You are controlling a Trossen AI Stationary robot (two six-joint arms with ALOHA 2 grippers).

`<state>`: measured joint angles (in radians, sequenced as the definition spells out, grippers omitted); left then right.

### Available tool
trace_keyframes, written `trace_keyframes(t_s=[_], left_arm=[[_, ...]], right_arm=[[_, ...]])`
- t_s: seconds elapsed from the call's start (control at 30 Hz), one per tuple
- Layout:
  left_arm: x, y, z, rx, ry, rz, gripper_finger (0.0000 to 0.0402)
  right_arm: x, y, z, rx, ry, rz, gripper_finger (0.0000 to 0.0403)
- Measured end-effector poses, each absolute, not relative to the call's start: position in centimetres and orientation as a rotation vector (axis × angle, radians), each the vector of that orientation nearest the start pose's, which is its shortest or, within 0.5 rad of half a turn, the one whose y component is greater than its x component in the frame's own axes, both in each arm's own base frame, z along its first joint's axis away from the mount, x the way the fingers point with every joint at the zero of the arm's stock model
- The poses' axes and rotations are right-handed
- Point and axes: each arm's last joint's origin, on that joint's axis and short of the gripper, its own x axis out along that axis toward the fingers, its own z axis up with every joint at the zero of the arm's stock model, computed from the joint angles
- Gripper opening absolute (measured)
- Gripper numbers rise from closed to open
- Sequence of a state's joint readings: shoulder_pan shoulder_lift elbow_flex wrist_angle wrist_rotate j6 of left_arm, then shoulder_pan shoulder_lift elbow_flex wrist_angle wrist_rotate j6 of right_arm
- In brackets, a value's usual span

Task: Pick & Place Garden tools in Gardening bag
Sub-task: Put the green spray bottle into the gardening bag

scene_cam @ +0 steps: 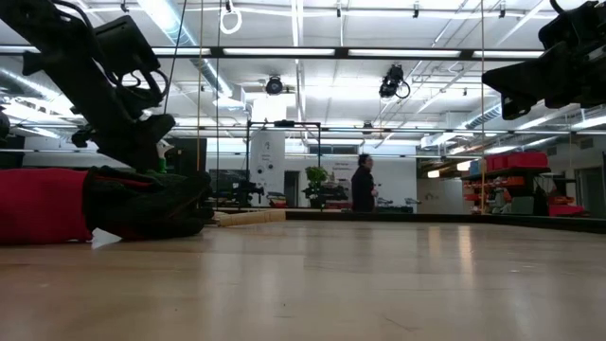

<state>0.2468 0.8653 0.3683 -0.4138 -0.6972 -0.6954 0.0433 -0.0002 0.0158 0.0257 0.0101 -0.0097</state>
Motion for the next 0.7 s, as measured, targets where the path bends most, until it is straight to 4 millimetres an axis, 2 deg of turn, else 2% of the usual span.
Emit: trace_keyframes(t_s=[0.2,0.33,0.7], left_arm=[[13.78,5.49,17.2,-0.33,0.517,1.222,0.0251],[13.71,5.55,17.27,-0.348,0.469,1.271,0.0284],[14.15,5.68,17.36,-0.38,0.416,1.275,0.0295]], right_arm=[[9.66,0.39,17.13,-0.008,-0.041,0.033,0.0029],[9.66,0.39,17.13,-0.008,-0.042,0.033,0.0029],[9.65,0.39,17.14,-0.008,-0.042,0.033,0.0029]])
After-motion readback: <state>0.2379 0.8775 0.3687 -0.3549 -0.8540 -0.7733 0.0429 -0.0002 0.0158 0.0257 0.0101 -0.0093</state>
